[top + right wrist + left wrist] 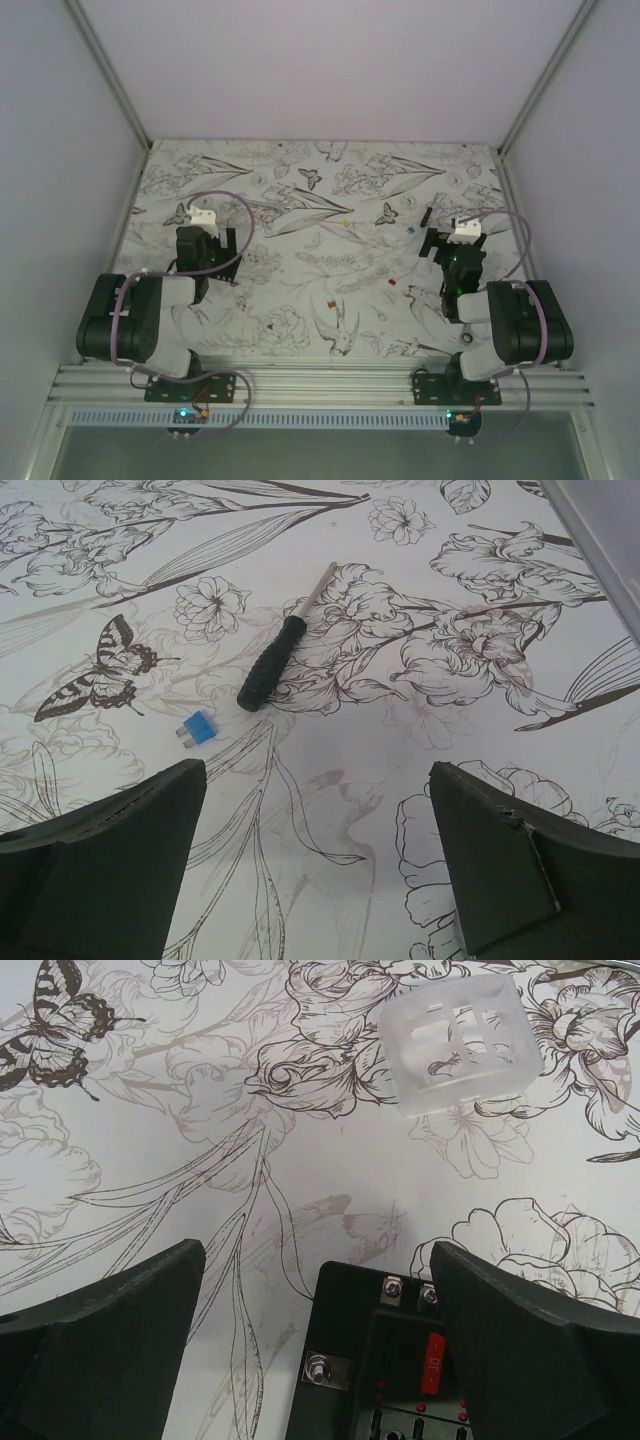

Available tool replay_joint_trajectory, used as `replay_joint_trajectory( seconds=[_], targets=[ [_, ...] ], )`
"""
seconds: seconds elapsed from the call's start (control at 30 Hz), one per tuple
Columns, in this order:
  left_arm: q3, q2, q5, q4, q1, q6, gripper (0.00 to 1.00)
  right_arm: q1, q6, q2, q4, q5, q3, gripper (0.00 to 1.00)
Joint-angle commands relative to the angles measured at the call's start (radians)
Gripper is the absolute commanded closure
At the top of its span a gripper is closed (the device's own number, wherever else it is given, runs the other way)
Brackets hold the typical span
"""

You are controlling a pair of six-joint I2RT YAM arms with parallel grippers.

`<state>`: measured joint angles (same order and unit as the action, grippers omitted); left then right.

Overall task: Snap on the fuse box
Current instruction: Move the fuse box base at the center of the board.

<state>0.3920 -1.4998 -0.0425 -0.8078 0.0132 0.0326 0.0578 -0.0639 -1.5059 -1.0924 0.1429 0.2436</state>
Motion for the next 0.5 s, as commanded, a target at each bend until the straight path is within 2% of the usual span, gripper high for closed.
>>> replay_joint_trajectory(
  seconds=[0.0,0.13,0.3,0.4,0.47],
  targets=[
    [-0.013,-0.008,0.021,-0.019,-0.002,-0.005,0.0,-0.006,0.001,0.008,-0.033,-0.009,0.014,0.0],
    [-0.013,-0.008,0.02,-0.019,-0.004,-0.005,0.0,-0.007,0.003,0.009,-0.035,-0.017,0.013,0.0],
    [0.009,0.012,0.045,0.024,-0.002,-0.022,0.0,-0.006,0.026,0.042,0.072,-0.069,0.057,0.0],
    [0.097,0.099,0.055,0.296,-0.001,-0.004,0.0,-0.007,0.026,0.107,0.294,-0.098,0.144,0.0],
    [0.147,0.159,0.037,0.431,-0.001,0.055,0.0,0.005,0.024,0.129,0.363,-0.112,0.172,0.0]
  ],
)
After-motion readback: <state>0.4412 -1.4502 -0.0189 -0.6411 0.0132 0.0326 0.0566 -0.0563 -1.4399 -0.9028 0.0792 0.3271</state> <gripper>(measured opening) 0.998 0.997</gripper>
